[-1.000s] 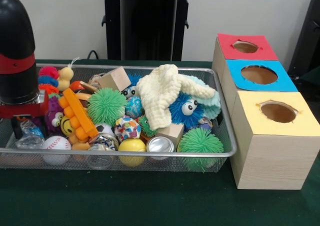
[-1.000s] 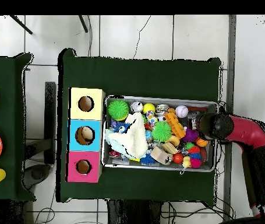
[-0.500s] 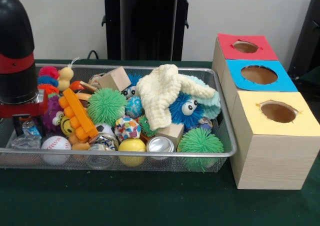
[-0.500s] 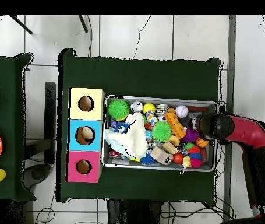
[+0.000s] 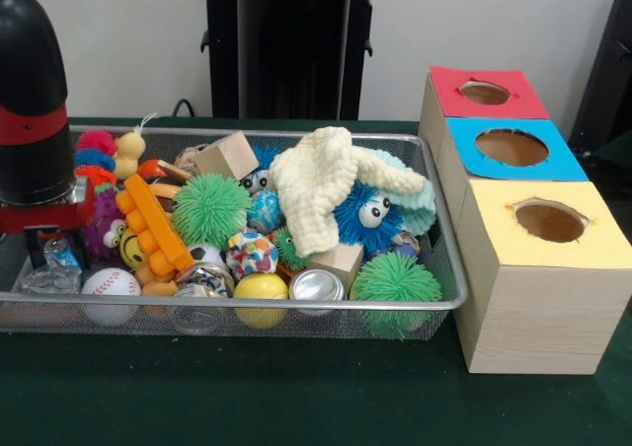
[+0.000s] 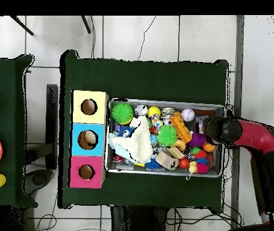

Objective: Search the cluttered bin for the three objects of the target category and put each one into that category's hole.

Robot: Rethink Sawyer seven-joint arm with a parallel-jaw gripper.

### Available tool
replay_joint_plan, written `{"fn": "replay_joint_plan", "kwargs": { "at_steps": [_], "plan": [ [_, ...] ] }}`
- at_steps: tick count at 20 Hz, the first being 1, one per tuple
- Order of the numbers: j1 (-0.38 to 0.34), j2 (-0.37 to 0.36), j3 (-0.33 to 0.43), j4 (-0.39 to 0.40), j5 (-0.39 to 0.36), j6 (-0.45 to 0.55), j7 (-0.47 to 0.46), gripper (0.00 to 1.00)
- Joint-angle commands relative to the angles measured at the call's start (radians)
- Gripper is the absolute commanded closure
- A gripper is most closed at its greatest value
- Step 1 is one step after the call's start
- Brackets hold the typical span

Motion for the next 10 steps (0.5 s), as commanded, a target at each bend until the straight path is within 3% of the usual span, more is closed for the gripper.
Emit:
{"fn": "replay_joint_plan", "kwargs": {
  "at_steps": [1, 4, 10],
  "plan": [
    [0.008, 0.003, 0.013, -0.001, 0.004, 0.005, -0.082, 1.00],
    [0.015, -0.064, 0.018, 0.030, 0.023, 0.047, -0.090, 1.00],
    [-0.001, -0.271, 0.026, 0.220, 0.091, 0.075, -0.055, 1.00]
  ]
}}
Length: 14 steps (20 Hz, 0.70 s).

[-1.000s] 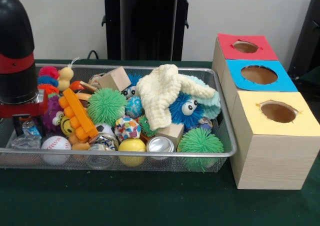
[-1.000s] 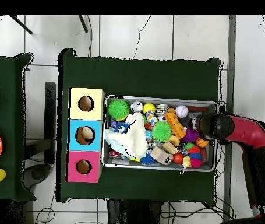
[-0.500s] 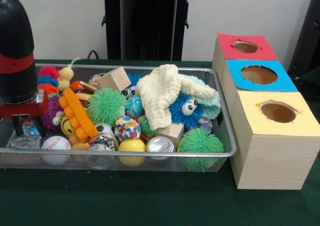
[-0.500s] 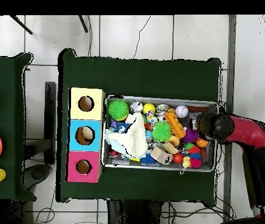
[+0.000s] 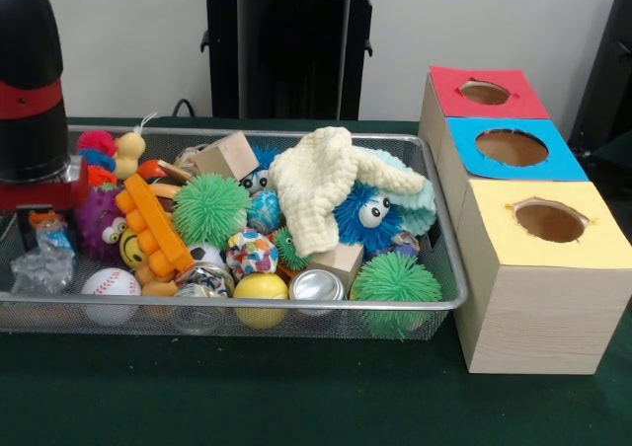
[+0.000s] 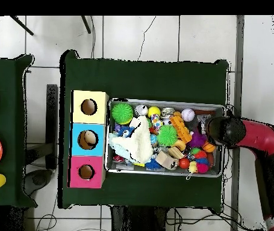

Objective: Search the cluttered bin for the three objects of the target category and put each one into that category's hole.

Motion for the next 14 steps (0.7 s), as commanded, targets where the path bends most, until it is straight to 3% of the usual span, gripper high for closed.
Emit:
{"fn": "replay_joint_plan", "kwargs": {
  "at_steps": [1, 4, 14],
  "plan": [
    [-0.003, -0.230, 0.026, 0.194, 0.088, 0.082, -0.053, 1.00],
    [-0.006, -0.281, 0.024, 0.222, 0.125, 0.124, -0.063, 1.00],
    [0.029, -0.273, -0.007, 0.227, 0.153, 0.105, -0.020, 1.00]
  ]
}}
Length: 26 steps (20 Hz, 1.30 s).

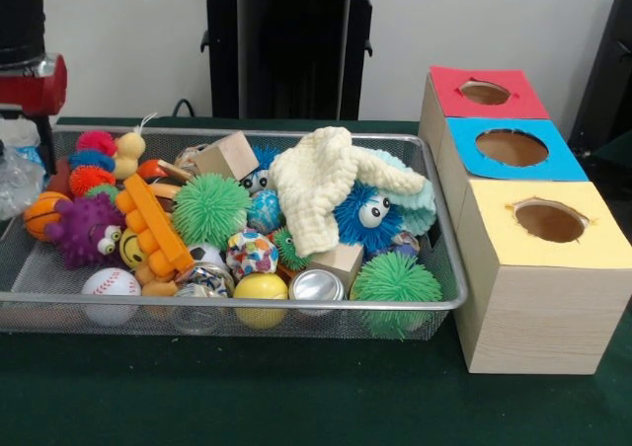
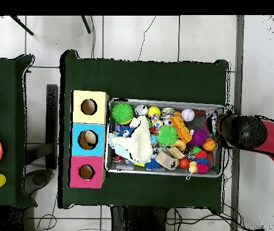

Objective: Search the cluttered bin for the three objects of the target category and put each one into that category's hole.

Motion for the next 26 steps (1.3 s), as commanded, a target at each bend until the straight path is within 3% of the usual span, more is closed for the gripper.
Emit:
{"fn": "replay_joint_plan", "kwargs": {
  "at_steps": [1, 14, 26],
  "plan": [
    [0.027, -0.021, -0.010, 0.109, 0.027, 0.080, -0.014, 1.00],
    [0.121, 0.004, -0.063, 0.198, 0.027, -0.065, 0.149, 1.00],
    [0.231, -0.063, -0.125, 0.291, 0.108, -0.090, 0.250, 1.00]
  ]
}}
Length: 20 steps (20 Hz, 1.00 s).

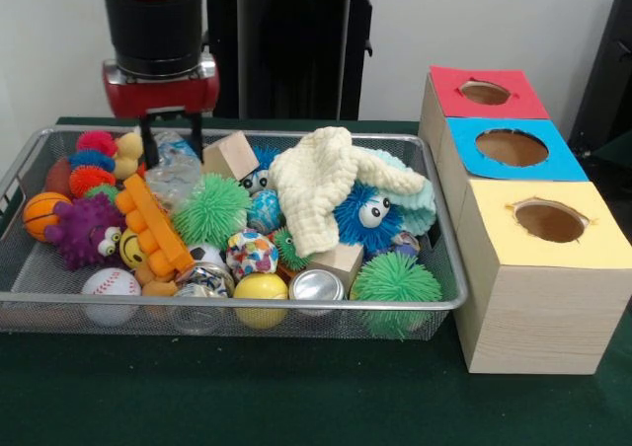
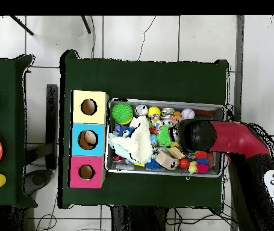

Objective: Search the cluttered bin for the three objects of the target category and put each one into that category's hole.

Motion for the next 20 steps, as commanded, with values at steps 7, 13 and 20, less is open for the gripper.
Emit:
{"fn": "replay_joint_plan", "kwargs": {
  "at_steps": [7, 13, 20],
  "plan": [
    [0.109, -0.096, -0.085, 0.155, 0.137, -0.012, 0.253, 1.00],
    [0.165, -0.148, -0.122, 0.184, 0.197, 0.006, 0.262, 1.00],
    [0.244, -0.143, -0.181, 0.243, 0.234, -0.084, 0.318, 1.00]
  ]
}}
